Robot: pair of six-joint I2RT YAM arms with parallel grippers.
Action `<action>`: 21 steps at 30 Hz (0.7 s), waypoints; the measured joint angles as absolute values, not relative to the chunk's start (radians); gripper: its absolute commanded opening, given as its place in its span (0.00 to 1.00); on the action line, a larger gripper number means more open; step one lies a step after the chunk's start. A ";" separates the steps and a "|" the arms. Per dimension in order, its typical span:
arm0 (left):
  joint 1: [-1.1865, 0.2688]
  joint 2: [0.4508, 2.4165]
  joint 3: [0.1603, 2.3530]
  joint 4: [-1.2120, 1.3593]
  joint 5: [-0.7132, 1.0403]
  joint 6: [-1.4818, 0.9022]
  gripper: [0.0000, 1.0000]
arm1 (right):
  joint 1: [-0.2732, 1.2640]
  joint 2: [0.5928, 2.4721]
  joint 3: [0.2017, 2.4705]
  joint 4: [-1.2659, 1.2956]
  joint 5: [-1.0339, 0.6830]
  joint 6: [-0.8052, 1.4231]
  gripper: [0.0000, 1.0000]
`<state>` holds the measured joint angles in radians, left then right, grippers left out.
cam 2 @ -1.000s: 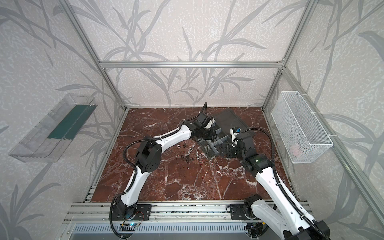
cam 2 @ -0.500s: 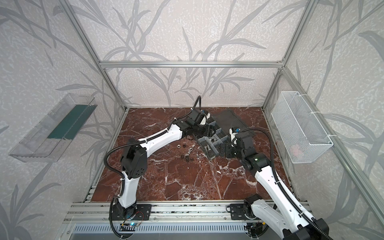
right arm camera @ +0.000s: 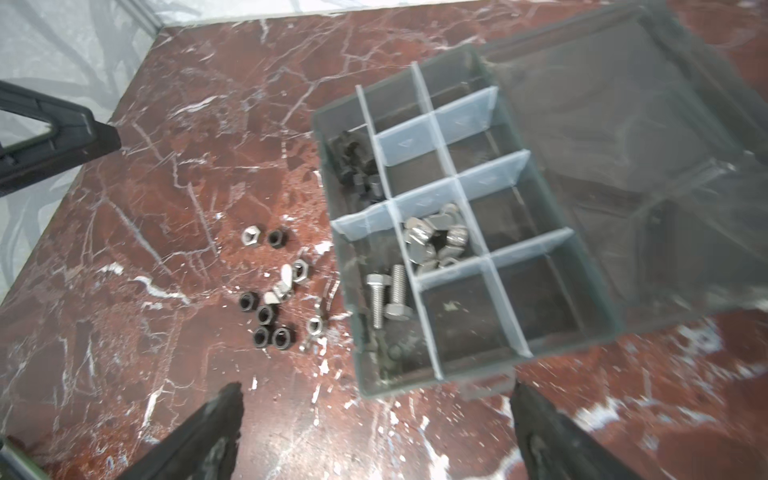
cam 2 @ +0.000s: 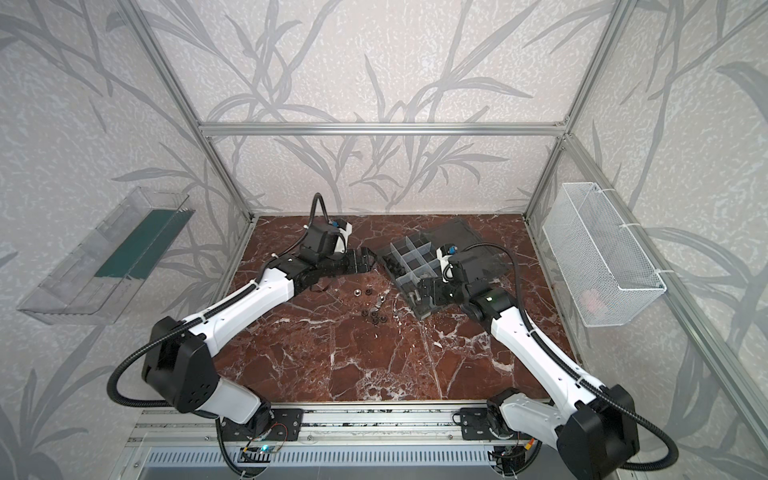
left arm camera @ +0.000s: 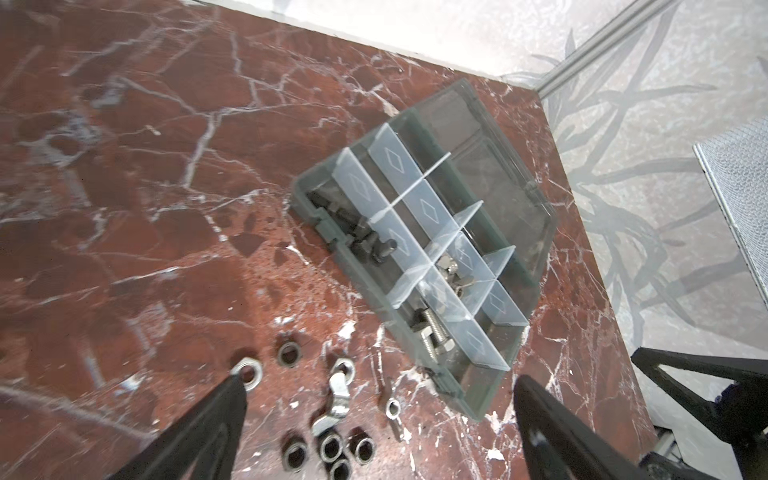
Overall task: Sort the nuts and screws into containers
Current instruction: 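Withdraw the left gripper while the right gripper moves over the pile, then lower the right gripper onto a silver wing nut and close it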
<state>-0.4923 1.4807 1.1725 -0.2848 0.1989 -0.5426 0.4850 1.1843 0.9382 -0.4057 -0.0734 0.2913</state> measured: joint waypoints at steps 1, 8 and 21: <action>-0.482 1.449 1.138 -0.282 0.192 -0.543 0.99 | 0.512 1.212 0.955 -0.402 -0.064 0.291 0.99; -0.442 1.330 0.992 -0.286 0.181 -0.543 0.99 | 0.671 1.424 1.079 -0.392 -0.004 0.289 0.97; -0.376 1.257 0.894 -0.287 0.171 -0.552 0.99 | 0.799 1.723 1.192 -0.426 0.113 0.357 0.56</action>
<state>-0.3756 1.2572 0.8944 -0.2874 0.1715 -0.5518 0.7994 1.7233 1.1915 -0.4255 0.1131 0.3573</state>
